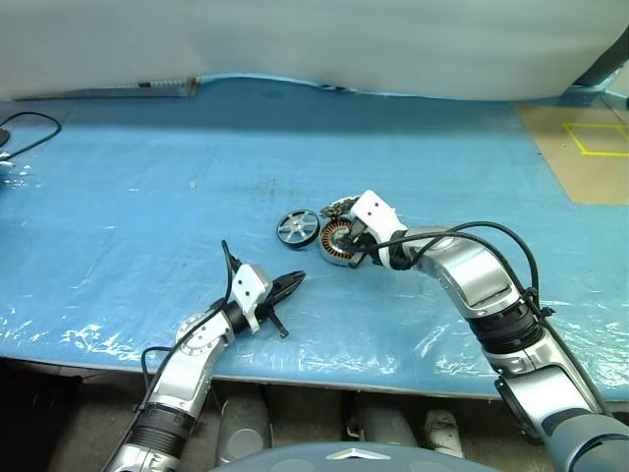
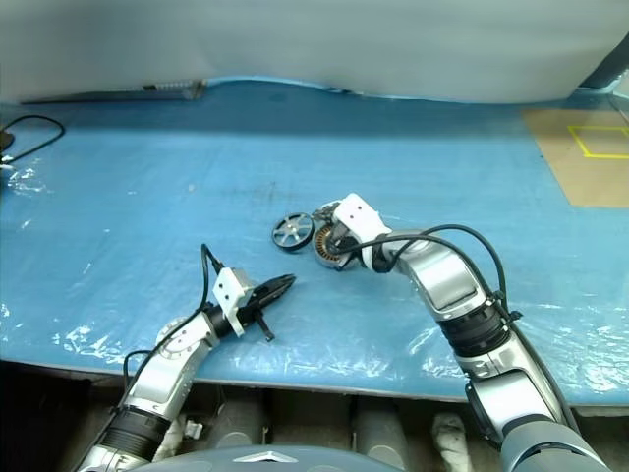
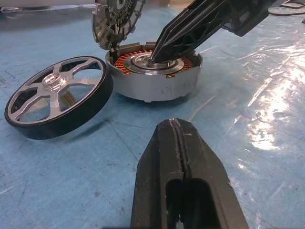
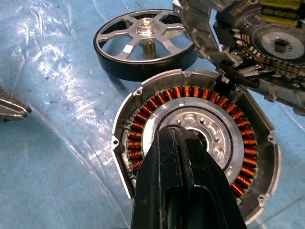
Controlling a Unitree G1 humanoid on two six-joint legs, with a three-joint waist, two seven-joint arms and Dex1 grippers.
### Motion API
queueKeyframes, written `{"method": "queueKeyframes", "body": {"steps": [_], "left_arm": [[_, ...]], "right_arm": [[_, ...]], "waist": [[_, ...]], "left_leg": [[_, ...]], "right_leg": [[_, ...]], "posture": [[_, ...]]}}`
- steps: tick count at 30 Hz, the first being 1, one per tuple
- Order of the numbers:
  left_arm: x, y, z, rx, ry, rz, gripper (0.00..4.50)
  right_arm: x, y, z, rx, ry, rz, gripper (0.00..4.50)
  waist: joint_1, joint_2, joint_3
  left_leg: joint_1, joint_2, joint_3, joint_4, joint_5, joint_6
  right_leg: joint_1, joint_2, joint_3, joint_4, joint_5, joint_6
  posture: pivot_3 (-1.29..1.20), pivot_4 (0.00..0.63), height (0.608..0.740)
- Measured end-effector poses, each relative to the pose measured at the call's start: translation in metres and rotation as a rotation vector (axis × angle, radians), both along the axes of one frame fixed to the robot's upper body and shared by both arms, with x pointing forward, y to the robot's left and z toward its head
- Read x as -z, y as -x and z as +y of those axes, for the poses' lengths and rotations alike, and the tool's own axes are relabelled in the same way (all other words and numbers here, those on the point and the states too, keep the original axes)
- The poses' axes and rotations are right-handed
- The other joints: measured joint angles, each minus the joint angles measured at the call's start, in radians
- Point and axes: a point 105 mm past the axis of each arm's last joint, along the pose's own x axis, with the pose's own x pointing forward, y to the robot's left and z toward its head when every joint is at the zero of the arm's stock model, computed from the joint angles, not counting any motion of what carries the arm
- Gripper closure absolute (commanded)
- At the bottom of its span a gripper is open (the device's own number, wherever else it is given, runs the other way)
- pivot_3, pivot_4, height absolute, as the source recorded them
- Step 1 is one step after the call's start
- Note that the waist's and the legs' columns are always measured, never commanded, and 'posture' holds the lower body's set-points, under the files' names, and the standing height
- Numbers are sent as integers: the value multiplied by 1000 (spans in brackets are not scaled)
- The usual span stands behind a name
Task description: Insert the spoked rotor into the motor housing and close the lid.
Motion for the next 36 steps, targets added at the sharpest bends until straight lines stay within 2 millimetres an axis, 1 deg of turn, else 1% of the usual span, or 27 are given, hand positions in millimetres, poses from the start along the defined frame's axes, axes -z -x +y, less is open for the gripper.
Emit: {"method": "queueKeyframes", "body": {"steps": [4,14,19,36], "left_arm": [[0,0,0,1,0,1,4500],[1,1,-2,-3,7,14,4500],[0,1,-2,-2,9,15,4500],[0,1,-2,-2,15,22,4500]], "right_arm": [[0,-1,-3,8,8,-5,4463],[1,-7,3,38,-8,-23,4463],[4,-11,-1,57,9,-24,4463],[3,-10,-1,47,17,-29,4463]], "waist": [[0,0,0],[-1,0,0],[-1,0,0],[0,0,0]], "left_leg": [[0,0,0,1,0,0],[1,0,0,2,0,0],[1,0,0,3,0,0],[1,0,1,2,0,0]], "right_leg": [[0,0,0,1,0,0],[0,0,1,3,0,0],[0,0,2,4,0,0],[0,0,2,4,0,0]], "posture": [[0,150,740],[0,150,740],[0,150,740],[0,150,740]]}}
